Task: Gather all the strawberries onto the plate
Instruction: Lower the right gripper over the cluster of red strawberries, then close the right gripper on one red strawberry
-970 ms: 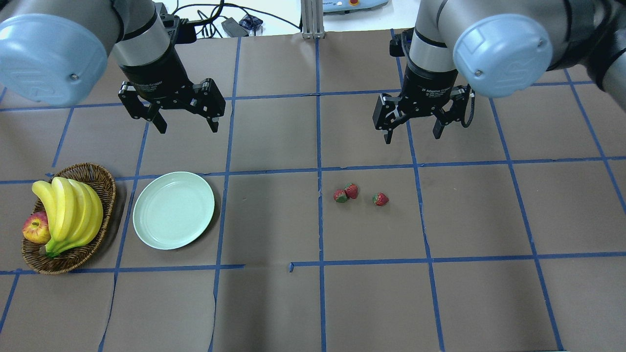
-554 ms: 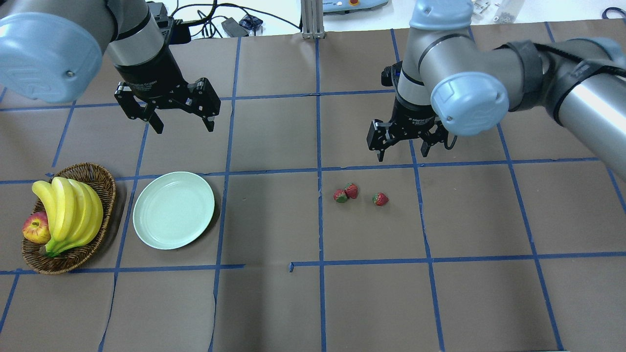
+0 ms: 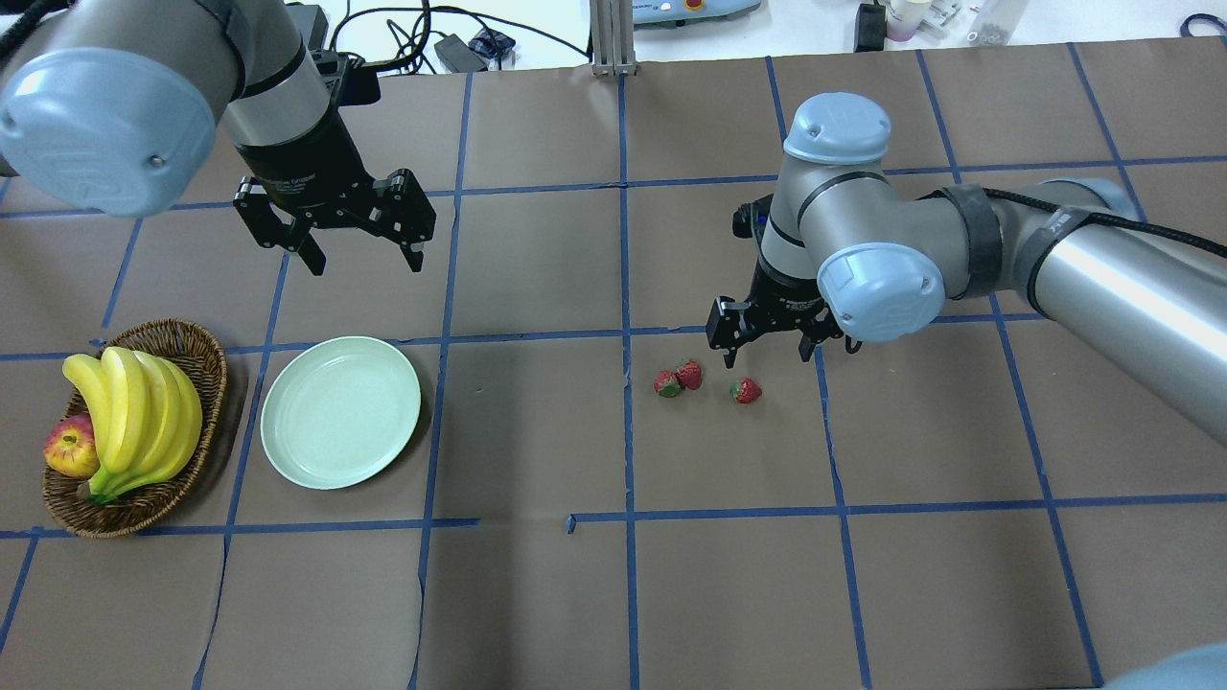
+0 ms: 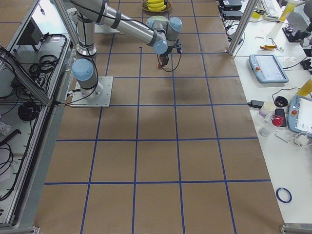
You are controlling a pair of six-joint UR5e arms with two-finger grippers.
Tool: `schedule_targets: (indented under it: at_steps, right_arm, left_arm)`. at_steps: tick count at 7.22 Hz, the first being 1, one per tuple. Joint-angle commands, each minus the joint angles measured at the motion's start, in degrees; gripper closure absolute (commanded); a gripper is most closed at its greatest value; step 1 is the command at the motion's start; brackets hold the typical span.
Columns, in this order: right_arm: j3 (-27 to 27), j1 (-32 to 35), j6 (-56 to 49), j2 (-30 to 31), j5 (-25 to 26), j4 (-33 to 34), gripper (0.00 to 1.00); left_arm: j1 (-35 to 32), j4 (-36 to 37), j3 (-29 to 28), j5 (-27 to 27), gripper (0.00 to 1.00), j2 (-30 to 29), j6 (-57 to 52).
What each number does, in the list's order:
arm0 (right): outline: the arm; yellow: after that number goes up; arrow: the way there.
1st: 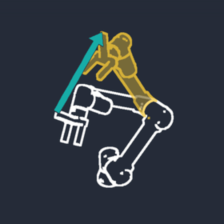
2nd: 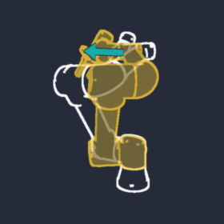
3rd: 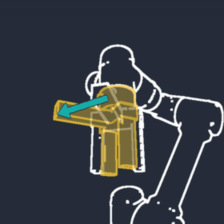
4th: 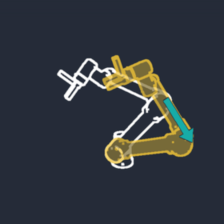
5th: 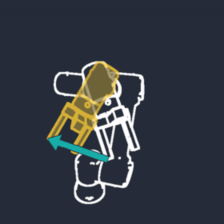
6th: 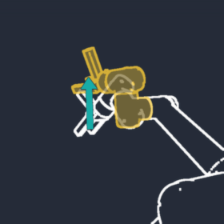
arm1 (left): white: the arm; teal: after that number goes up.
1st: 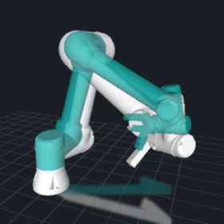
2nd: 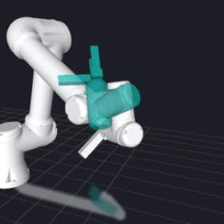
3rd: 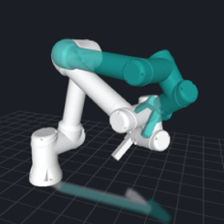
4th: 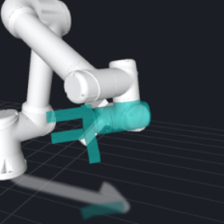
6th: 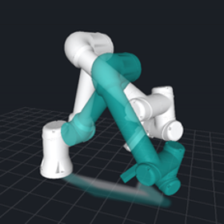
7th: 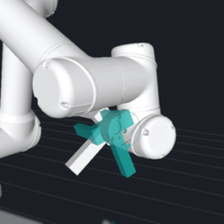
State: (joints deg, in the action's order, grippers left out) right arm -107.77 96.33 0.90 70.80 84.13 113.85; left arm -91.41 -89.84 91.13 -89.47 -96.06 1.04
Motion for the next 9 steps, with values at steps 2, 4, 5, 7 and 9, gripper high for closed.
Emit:
schedule_targets:
  at_steps: [2,4,5,7,9]
  right_arm:
    - [-0.9,0.0,0.0,-2.4,-0.3,1.2,0.08]
    - [-1.3,0.0,0.0,-3.3,-0.3,1.8,0.13]
    - [-1.2,0.0,0.0,-3.4,-0.3,1.8,0.27]
    - [-1.2,0.0,-0.1,-3.4,-0.3,1.8,0.75]
    - [-1.1,0.0,0.1,-3.3,-0.7,2.1,1.0]
  left_arm:
    - [0.0,0.2,0.4,0.0,0.0,0.0,-0.1]
    - [0.0,0.2,0.7,-0.1,0.0,-0.1,-0.1]
    - [0.0,0.3,1.1,-0.2,0.0,-0.1,-0.1]
    - [0.0,0.2,1.1,-0.3,0.0,0.0,-0.1]
    - [0.0,0.2,1.1,-0.4,0.0,-0.1,-0.1]
